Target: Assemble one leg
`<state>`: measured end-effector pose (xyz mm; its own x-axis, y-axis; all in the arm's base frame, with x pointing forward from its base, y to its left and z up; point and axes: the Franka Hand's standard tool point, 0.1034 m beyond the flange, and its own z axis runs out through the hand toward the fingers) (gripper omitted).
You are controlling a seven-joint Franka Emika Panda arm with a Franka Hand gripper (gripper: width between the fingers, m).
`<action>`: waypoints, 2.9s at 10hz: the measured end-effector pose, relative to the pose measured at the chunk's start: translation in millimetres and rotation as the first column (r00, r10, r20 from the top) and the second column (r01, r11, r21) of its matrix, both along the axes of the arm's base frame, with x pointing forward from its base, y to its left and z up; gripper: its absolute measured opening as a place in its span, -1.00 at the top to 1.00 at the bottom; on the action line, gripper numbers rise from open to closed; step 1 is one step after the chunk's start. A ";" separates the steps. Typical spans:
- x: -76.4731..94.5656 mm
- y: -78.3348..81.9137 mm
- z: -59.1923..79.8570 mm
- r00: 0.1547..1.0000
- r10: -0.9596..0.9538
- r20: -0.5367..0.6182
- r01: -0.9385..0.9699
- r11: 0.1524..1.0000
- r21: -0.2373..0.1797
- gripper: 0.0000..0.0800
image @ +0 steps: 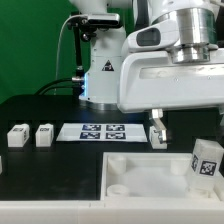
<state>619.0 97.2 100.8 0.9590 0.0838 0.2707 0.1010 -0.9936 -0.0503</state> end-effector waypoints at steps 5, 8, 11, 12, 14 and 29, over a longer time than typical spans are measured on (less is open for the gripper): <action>6.3 8.7 10.3 0.917 -0.001 -0.400 0.007 1.000 0.012 -0.62; 11.9 11.2 -2.4 0.932 -0.006 -0.363 0.010 1.000 0.008 -0.62; 13.2 15.7 -16.2 0.936 -0.027 -0.352 0.030 1.000 0.002 -0.62; 13.4 14.3 -16.3 0.936 -0.029 -0.352 0.031 1.000 0.001 -0.55; 13.4 14.5 -16.4 0.932 -0.076 -0.356 0.080 0.997 -0.003 -0.10; 7.8 10.9 -20.4 0.135 -0.922 -0.362 0.988 0.152 -0.018 0.02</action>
Offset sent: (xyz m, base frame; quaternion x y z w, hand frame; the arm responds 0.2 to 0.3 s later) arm 0.0116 0.0107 0.0059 0.0091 -0.1872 0.0247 0.9820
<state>626.8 108.1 80.4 0.2316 -0.9680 -0.0963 -0.9719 -0.2260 -0.0656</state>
